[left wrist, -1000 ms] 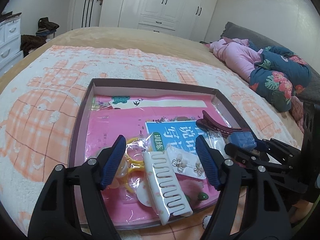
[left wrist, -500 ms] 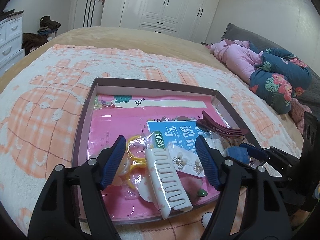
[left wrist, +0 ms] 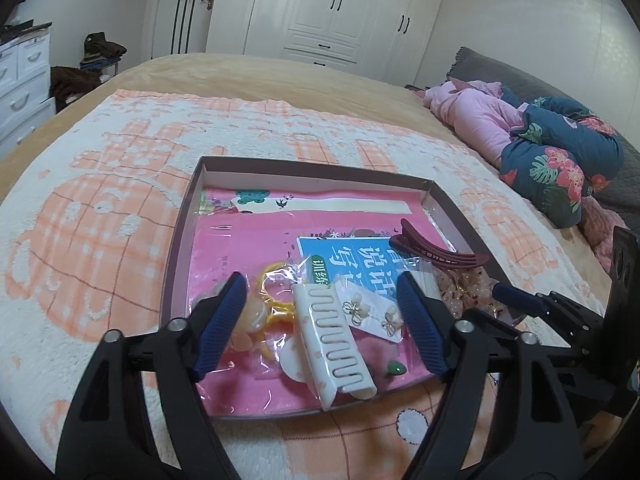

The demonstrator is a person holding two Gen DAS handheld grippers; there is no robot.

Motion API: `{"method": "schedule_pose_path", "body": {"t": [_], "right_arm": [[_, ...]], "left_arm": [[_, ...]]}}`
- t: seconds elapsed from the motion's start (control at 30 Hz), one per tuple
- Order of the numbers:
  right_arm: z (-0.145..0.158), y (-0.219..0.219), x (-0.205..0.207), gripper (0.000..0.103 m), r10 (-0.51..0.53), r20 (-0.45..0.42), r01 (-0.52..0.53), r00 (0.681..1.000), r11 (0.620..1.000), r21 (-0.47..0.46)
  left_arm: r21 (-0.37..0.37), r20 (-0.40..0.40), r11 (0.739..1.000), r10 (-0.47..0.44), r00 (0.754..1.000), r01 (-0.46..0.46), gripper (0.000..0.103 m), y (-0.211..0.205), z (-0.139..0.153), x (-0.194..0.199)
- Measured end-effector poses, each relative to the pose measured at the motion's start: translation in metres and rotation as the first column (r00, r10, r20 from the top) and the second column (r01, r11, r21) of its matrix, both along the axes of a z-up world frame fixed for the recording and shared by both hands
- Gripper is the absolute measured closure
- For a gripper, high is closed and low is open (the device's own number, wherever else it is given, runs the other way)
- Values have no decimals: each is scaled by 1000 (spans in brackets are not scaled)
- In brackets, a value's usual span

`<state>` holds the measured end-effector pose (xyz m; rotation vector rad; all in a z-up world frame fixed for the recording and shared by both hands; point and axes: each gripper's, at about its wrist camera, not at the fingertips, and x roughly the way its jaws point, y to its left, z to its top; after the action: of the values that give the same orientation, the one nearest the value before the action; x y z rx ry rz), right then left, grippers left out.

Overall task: Organize jewelry
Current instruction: 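Open both tools in the tray and withdraw them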

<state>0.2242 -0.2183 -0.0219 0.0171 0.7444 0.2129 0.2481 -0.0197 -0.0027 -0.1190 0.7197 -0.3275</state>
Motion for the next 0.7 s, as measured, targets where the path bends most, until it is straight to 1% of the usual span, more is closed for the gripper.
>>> {"method": "schedule_pose_path", "body": {"t": [0.07,0.1,0.2,0.33,0.47,0.7], "right_arm": [[3,-2,-2,35,-7,9,7,1000,1000,3],[5,-4,-3,34,-10,13,10,1000,1000,4],[9,-8,-5,26,-24,27,24,999,1000,8],[15,-13,-9,17,-46,44,45,998,999,18],[20,-19,-13,9,-73,56,71,996,997,28],[30,-25,-20,7,-85,76,82,993,996,37]], "left_arm": [[3,5,1000,6,1000,-6,30,1,3,-3],[2,7,1000,7,1000,-7,27,2,5,-4],[13,18,1000,22,1000,-23,18,3,9,-9],[20,26,999,37,999,-37,11,5,14,-14],[32,37,998,57,998,-58,11,6,18,-21],[37,53,996,76,996,-78,11,9,22,-31]]}}
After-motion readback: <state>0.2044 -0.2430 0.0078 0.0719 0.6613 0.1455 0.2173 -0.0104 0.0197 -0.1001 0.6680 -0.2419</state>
